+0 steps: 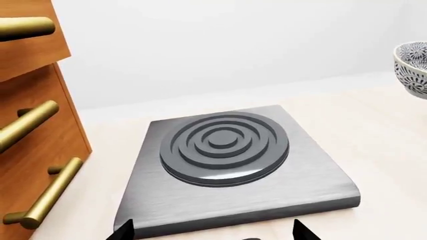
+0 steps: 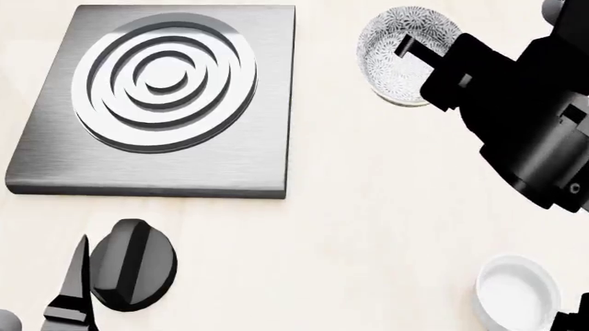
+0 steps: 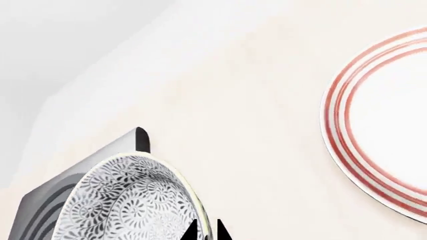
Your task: Pick the akita bowl next to the ramekin and place it on the plate.
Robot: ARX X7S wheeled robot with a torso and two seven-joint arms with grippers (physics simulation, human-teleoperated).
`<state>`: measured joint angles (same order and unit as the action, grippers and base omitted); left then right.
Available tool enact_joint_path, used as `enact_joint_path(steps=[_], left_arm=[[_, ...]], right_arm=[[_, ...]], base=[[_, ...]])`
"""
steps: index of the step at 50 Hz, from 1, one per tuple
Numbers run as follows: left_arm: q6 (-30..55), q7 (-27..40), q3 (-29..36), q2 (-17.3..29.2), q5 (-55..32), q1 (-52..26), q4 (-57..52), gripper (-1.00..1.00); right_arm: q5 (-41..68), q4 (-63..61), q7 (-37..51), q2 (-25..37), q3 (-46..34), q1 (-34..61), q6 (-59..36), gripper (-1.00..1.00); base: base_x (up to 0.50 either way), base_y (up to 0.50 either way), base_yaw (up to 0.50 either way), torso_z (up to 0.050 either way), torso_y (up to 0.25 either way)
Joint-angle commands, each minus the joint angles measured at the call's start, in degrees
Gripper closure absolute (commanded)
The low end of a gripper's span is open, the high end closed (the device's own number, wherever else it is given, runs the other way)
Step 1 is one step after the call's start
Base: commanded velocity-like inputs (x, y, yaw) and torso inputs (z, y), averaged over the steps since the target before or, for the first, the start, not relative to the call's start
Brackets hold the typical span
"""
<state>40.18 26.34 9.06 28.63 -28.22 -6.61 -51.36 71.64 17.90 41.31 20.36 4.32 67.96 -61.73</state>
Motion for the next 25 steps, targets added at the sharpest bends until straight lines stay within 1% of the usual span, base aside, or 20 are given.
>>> enact_joint_path(steps=[1,13,25], left_arm=[[0.2,0.3,-0.1,0.1,-0.6,-0.4,-0.2,-1.0],[-0.5,0.4,0.4,0.4,-0.2,-0.3,0.4,-1.0],[-0.6,0.5,0.6,0.5,-0.3,-0.4,0.6,-1.0]], right_arm=[[-1.3,3.5,-1.1,2.5,1.0,2.9,2.0,1.0],[-2.1,5.7,-1.8,3.9,1.6,3.8,3.4,1.0],[-6.1,11.9,-4.7,4.8,-0.3,6.9,6.7,1.0]], base=[[0.0,0.0,0.0,0.0,0.0],[0.0,0.0,0.0,0.0,0.0],[0.0,0.0,0.0,0.0,0.0]])
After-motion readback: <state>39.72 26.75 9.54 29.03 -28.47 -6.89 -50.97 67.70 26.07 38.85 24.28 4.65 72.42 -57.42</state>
